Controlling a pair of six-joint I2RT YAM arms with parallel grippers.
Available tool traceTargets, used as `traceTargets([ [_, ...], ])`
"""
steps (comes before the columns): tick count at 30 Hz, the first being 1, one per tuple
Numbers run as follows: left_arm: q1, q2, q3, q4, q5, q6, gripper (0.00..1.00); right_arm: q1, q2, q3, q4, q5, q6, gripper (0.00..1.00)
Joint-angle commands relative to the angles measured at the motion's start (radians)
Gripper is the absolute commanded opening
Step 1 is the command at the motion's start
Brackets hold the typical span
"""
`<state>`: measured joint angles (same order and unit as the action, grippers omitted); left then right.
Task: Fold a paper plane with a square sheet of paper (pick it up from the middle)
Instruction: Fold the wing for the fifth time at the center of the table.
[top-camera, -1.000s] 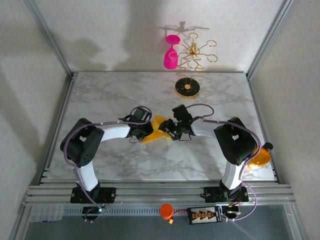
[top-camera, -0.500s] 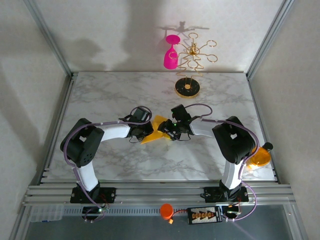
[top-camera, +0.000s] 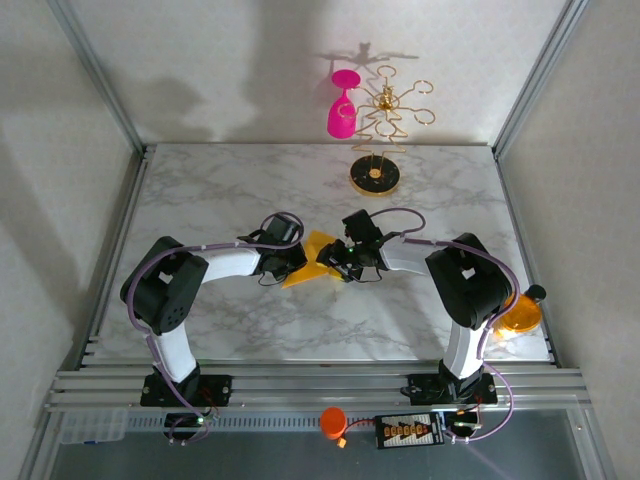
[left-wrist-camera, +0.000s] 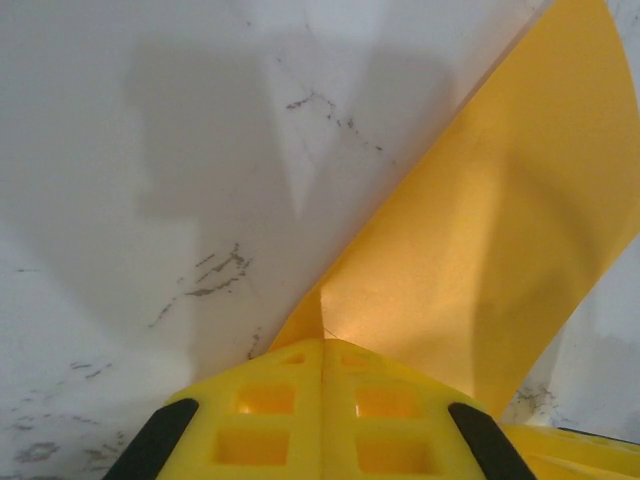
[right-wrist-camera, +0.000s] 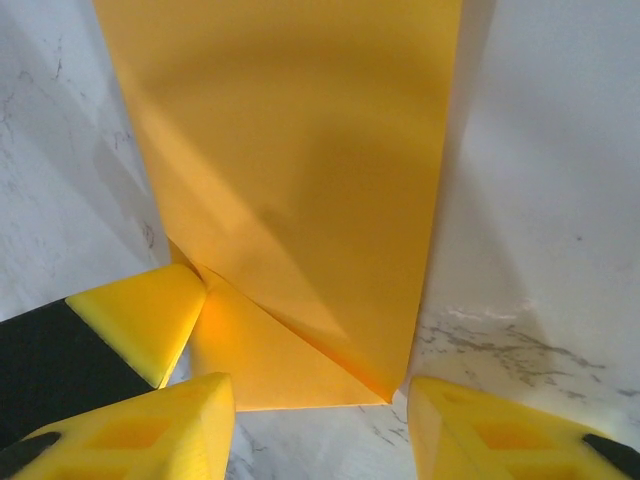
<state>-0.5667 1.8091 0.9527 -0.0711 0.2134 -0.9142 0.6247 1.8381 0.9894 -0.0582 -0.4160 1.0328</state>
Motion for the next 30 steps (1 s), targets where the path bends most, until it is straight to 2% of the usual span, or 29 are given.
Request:
traceTargets([
  [1, 0.011, 0.037, -0.044, -0.053, -0.012, -0.018, 0.05, 0.013, -0.006, -0.02, 0.04, -0.046, 0.009, 0.49],
  [7, 0.022, 0.03, -0.069, -0.037, 0.009, -0.031, 0.05, 0.012, -0.041, -0.048, 0.089, -0.03, 0.038, 0.48],
  [13, 0.032, 0.029, -0.077, -0.037, 0.012, -0.028, 0.05, 0.009, -0.074, -0.069, 0.066, 0.014, 0.044, 0.47],
  [25, 0.076, 0.052, -0.124, 0.022, 0.09, -0.031, 0.06, 0.005, -0.015, -0.072, 0.078, -0.021, 0.07, 0.45],
  [30, 0.077, 0.065, -0.128, 0.024, 0.088, -0.028, 0.06, 0.0, -0.019, -0.09, 0.081, -0.021, 0.081, 0.44],
])
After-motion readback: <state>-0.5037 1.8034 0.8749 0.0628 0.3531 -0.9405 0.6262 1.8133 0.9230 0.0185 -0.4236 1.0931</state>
